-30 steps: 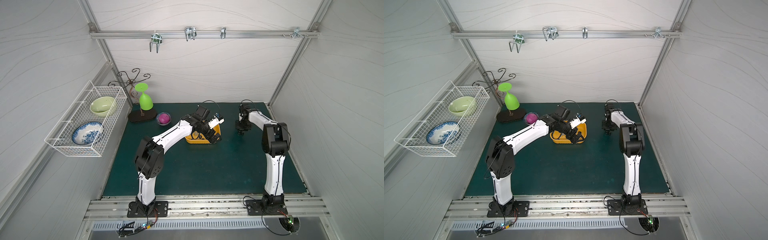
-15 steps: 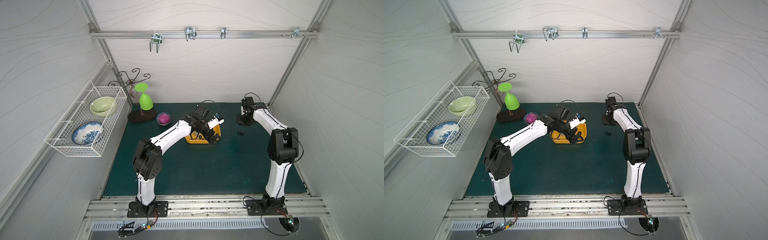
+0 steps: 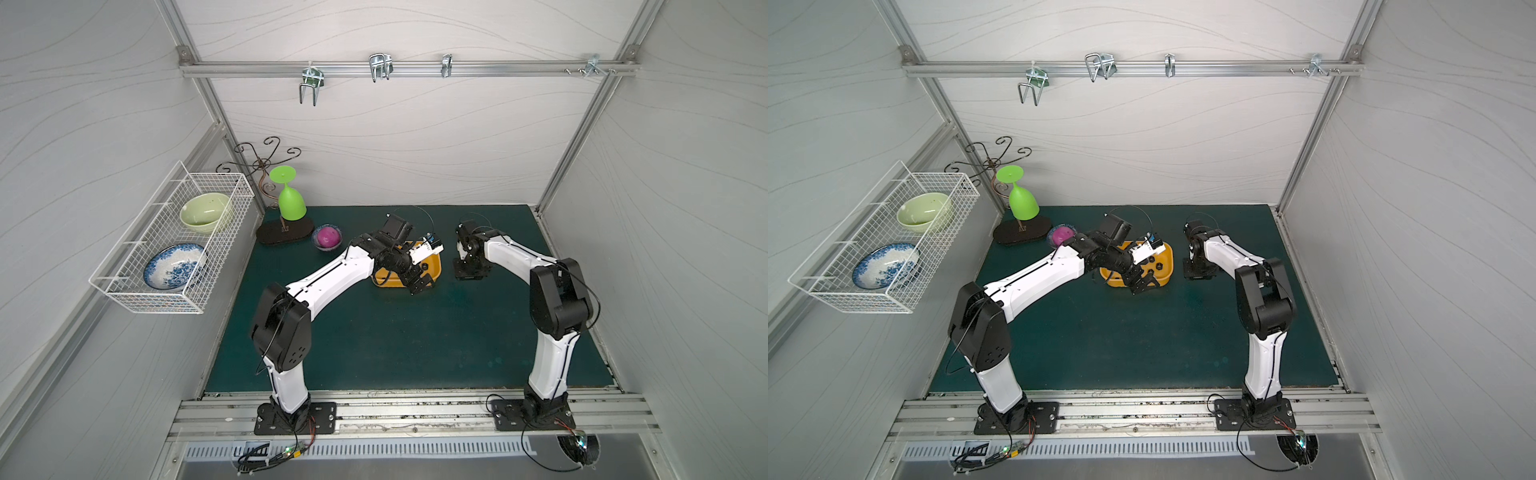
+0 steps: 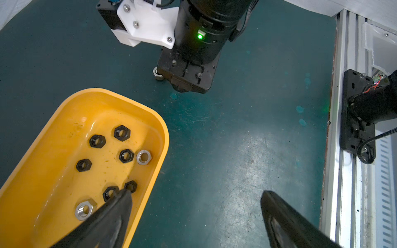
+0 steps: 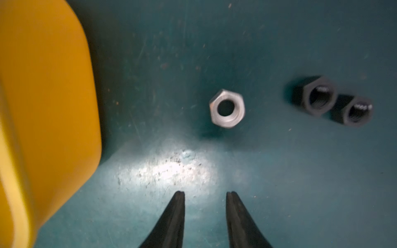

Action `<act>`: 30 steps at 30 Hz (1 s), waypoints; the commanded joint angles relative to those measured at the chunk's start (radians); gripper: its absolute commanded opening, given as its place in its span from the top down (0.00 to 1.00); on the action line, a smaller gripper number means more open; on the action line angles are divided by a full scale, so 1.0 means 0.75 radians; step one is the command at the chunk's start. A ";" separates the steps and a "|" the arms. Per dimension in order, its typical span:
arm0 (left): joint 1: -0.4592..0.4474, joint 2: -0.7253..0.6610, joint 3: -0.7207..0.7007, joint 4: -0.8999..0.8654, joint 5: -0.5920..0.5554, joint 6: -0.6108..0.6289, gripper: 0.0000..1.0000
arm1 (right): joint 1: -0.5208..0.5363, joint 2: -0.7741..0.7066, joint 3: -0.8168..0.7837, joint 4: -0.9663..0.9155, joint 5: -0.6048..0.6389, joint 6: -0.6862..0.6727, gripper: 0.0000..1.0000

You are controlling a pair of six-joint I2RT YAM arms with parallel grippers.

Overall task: Put the nuts on the desktop into the storage box
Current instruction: Pick up the nut from the center of the board.

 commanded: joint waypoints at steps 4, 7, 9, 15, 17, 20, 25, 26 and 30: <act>0.002 -0.054 -0.027 0.038 -0.031 0.031 0.02 | -0.012 0.000 0.082 -0.001 0.012 -0.006 0.46; 0.005 -0.054 -0.027 0.046 -0.031 0.032 0.02 | -0.025 0.054 0.144 -0.015 0.007 -0.007 0.37; 0.006 -0.050 -0.023 0.052 -0.031 0.030 0.02 | -0.034 0.090 0.180 -0.024 -0.002 0.000 0.32; 0.006 -0.026 -0.025 0.083 -0.006 0.000 0.02 | -0.049 0.172 0.238 -0.020 -0.010 0.017 0.30; 0.006 -0.018 -0.021 0.084 -0.003 -0.002 0.02 | -0.058 0.190 0.241 -0.010 -0.016 0.024 0.31; 0.006 -0.012 -0.017 0.088 -0.003 -0.004 0.02 | -0.069 0.217 0.250 -0.009 -0.033 0.041 0.32; 0.006 -0.008 -0.013 0.084 -0.001 0.000 0.02 | -0.071 0.246 0.239 0.022 -0.043 0.048 0.34; 0.007 -0.005 -0.013 0.082 -0.001 0.001 0.02 | -0.073 0.259 0.239 0.025 -0.040 0.044 0.37; 0.006 -0.007 -0.014 0.079 -0.001 0.002 0.02 | -0.075 0.314 0.268 0.007 -0.023 0.039 0.42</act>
